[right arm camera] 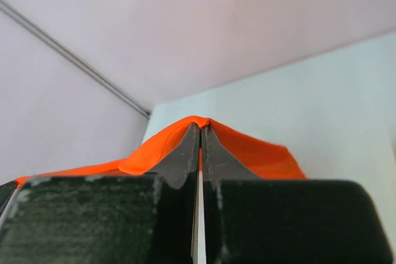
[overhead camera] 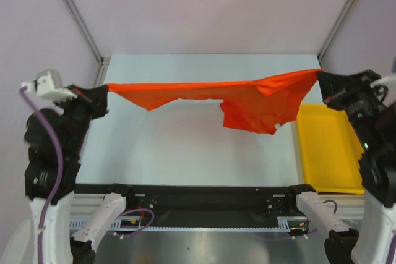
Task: Fold and stack the t-shirts
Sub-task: Flatten the tshirt out
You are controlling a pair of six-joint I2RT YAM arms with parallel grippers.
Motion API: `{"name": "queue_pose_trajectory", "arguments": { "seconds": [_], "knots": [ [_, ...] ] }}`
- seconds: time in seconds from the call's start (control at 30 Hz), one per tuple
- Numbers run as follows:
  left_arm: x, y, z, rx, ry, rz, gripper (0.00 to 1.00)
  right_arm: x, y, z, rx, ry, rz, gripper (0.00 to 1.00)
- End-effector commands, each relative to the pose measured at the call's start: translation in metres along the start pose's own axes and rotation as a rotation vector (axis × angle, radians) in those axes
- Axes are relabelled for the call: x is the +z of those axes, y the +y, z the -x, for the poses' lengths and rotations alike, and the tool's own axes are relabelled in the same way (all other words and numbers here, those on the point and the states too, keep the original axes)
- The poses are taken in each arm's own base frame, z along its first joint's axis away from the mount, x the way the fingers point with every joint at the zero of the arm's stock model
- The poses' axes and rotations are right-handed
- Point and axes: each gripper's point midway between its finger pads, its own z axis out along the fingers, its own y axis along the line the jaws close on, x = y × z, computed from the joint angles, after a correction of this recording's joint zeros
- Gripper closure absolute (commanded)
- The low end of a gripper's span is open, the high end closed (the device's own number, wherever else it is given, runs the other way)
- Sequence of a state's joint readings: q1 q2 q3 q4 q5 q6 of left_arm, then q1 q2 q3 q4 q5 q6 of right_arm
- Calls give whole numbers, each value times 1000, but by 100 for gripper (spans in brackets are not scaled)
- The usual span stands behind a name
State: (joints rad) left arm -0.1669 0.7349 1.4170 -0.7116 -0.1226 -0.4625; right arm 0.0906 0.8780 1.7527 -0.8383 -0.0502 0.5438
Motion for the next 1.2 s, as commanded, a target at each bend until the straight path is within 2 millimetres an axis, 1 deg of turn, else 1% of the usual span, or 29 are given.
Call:
{"name": "queue_pose_trajectory", "arguments": {
  "seconds": [0.0, 0.07, 0.13, 0.17, 0.2, 0.3, 0.33, 0.37, 0.4, 0.43, 0.47, 0.5, 0.57, 0.6, 0.63, 0.67, 0.73, 0.8, 0.83, 0.87, 0.9, 0.93, 0.97, 1.0, 1.03, 1.07, 1.1, 1.13, 1.17],
  "knots": [
    [-51, -16, 41, 111, -171, -118, 100, -51, 30, 34, -58, -158, 136, 100],
    [-68, -18, 56, 137, -227, -131, 100, -70, 41, 46, -60, -203, 171, 100],
    [-82, -19, 67, 140, -279, -137, 100, -75, 48, 49, -64, -204, 198, 100],
    [-83, -19, 69, 137, -286, -139, 100, -71, 49, 50, -62, -207, 205, 100],
    [-82, -22, 70, 132, -290, -149, 100, -64, 47, 49, -58, -204, 195, 100],
    [-60, -28, 67, 113, -255, -156, 100, -35, 44, 46, -21, -178, 182, 100],
    [-51, -31, 62, 102, -230, -167, 100, -10, 38, 40, -9, -142, 158, 100],
    [-28, -32, 54, 100, -185, -153, 100, 4, 36, 38, 14, -125, 147, 100],
    [-17, -34, 53, 95, -181, -154, 100, 19, 30, 31, 22, -99, 128, 100],
    [1, -31, 43, 88, -147, -132, 100, 47, 19, 20, 36, -53, 88, 100],
    [26, -27, 30, 94, -97, -106, 100, 60, 15, 15, 38, -38, 78, 100],
    [42, -25, 22, 96, -64, -88, 100, 76, 7, 5, 33, -13, 62, 100],
    [64, -23, 17, 104, -38, -59, 100, 114, -21, -27, 31, 65, -9, 100],
    [89, -21, 5, 127, -3, -50, 100, 125, -28, -37, 23, 89, -21, 100],
    [100, -17, -5, 148, 23, -37, 100, 136, -36, -48, 13, 114, -40, 100],
    [114, -7, -15, 153, 46, 10, 100, 156, -47, -64, 1, 152, -66, 100],
    [148, 8, -46, 184, 113, 50, 100, 176, -63, -82, -17, 193, -94, 100],
    [171, 16, -61, 189, 123, 68, 100, 203, -81, -107, -29, 238, -127, 100],
    [192, 28, -90, 199, 184, 94, 100, 212, -88, -115, -30, 254, -136, 100],
    [204, 34, -101, 194, 202, 104, 100, 223, -91, -123, -33, 261, -131, 100],
    [218, 40, -112, 192, 222, 110, 100, 243, -107, -148, -31, 317, -159, 100],
    [238, 52, -135, 198, 276, 137, 100, 252, -112, -159, -22, 345, -158, 100],
    [251, 59, -149, 201, 307, 148, 100, 267, -116, -167, -22, 347, -150, 100],
    [263, 68, -157, 194, 326, 156, 100, 282, -133, -193, -15, 401, -174, 100],
    [276, 70, -156, 165, 326, 159, 100, 292, -141, -207, -11, 430, -182, 100],
    [294, 85, -186, 148, 393, 174, 100, 300, -147, -217, -5, 449, -182, 100],
    [308, 86, -179, 119, 381, 150, 100, 315, -163, -238, 6, 491, -202, 100],
    [319, 92, -189, 92, 400, 161, 100, 321, -169, -248, 15, 513, -205, 100],
    [331, 108, -212, 73, 453, 172, 100, 327, -176, -255, 35, 525, -212, 100]
  ]
}}
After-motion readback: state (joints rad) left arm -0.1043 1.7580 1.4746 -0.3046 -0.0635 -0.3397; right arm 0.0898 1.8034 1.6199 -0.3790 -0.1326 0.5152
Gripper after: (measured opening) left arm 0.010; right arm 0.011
